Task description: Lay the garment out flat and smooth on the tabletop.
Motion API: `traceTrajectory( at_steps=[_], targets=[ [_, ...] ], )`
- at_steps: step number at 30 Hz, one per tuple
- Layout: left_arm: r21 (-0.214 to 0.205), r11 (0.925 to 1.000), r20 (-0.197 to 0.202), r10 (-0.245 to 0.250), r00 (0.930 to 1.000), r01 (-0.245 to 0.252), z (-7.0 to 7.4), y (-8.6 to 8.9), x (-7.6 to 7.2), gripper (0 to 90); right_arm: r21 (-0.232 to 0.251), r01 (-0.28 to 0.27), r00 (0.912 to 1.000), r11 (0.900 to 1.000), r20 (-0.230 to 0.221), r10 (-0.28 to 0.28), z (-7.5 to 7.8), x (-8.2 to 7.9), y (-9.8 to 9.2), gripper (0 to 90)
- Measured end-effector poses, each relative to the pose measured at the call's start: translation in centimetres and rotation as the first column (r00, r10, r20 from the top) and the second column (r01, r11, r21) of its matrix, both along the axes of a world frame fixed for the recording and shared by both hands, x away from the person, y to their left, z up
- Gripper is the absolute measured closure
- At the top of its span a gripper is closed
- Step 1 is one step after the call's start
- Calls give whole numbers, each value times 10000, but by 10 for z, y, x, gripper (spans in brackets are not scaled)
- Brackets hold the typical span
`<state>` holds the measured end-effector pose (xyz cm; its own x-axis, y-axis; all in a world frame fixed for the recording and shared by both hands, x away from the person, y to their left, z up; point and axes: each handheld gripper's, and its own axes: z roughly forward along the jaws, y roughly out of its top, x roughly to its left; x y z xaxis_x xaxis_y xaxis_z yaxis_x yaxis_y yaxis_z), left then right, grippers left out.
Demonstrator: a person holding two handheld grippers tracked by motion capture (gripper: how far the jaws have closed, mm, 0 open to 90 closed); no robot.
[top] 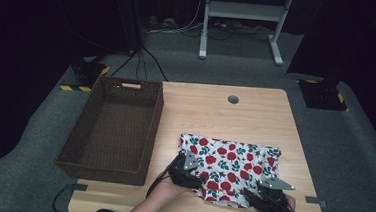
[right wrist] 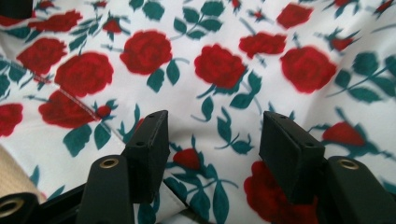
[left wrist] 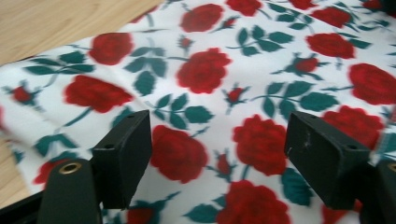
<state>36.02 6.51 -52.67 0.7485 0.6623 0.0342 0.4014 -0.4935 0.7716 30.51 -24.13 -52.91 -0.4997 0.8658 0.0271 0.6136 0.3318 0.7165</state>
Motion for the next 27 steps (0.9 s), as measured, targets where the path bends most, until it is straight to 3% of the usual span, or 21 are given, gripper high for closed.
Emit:
traceTrajectory(
  at_steps=[7, 14, 16, 20, 27],
  targets=[
    [88, 9975, 16, 707, 9975, -707, -5, 13, 1, 210, -27, 79, 9992, 10000, 384, -78, 5, 8, 7, 332],
    [113, 9914, -20, 1304, 9915, -1304, -10, 28, -4, 201, -30, -376, 9986, 9993, 365, 377, 5, 20, 28, 292],
    [-65, 9908, -96, 1354, 9907, -1355, -11, 31, -6, 201, -70, -597, 9978, 9982, 300, 599, 3, 22, 35, 289],
    [148, 9887, -63, 1492, 9888, -1491, -15, 34, -8, 201, -338, -864, 9961, 9957, 134, 869, 0, 26, 47, 300],
    [257, 9883, -108, 1506, 9885, -1503, -16, 34, -8, 198, -321, -970, 9953, 9948, -73, 968, -5, 28, 49, 298]
  ],
)
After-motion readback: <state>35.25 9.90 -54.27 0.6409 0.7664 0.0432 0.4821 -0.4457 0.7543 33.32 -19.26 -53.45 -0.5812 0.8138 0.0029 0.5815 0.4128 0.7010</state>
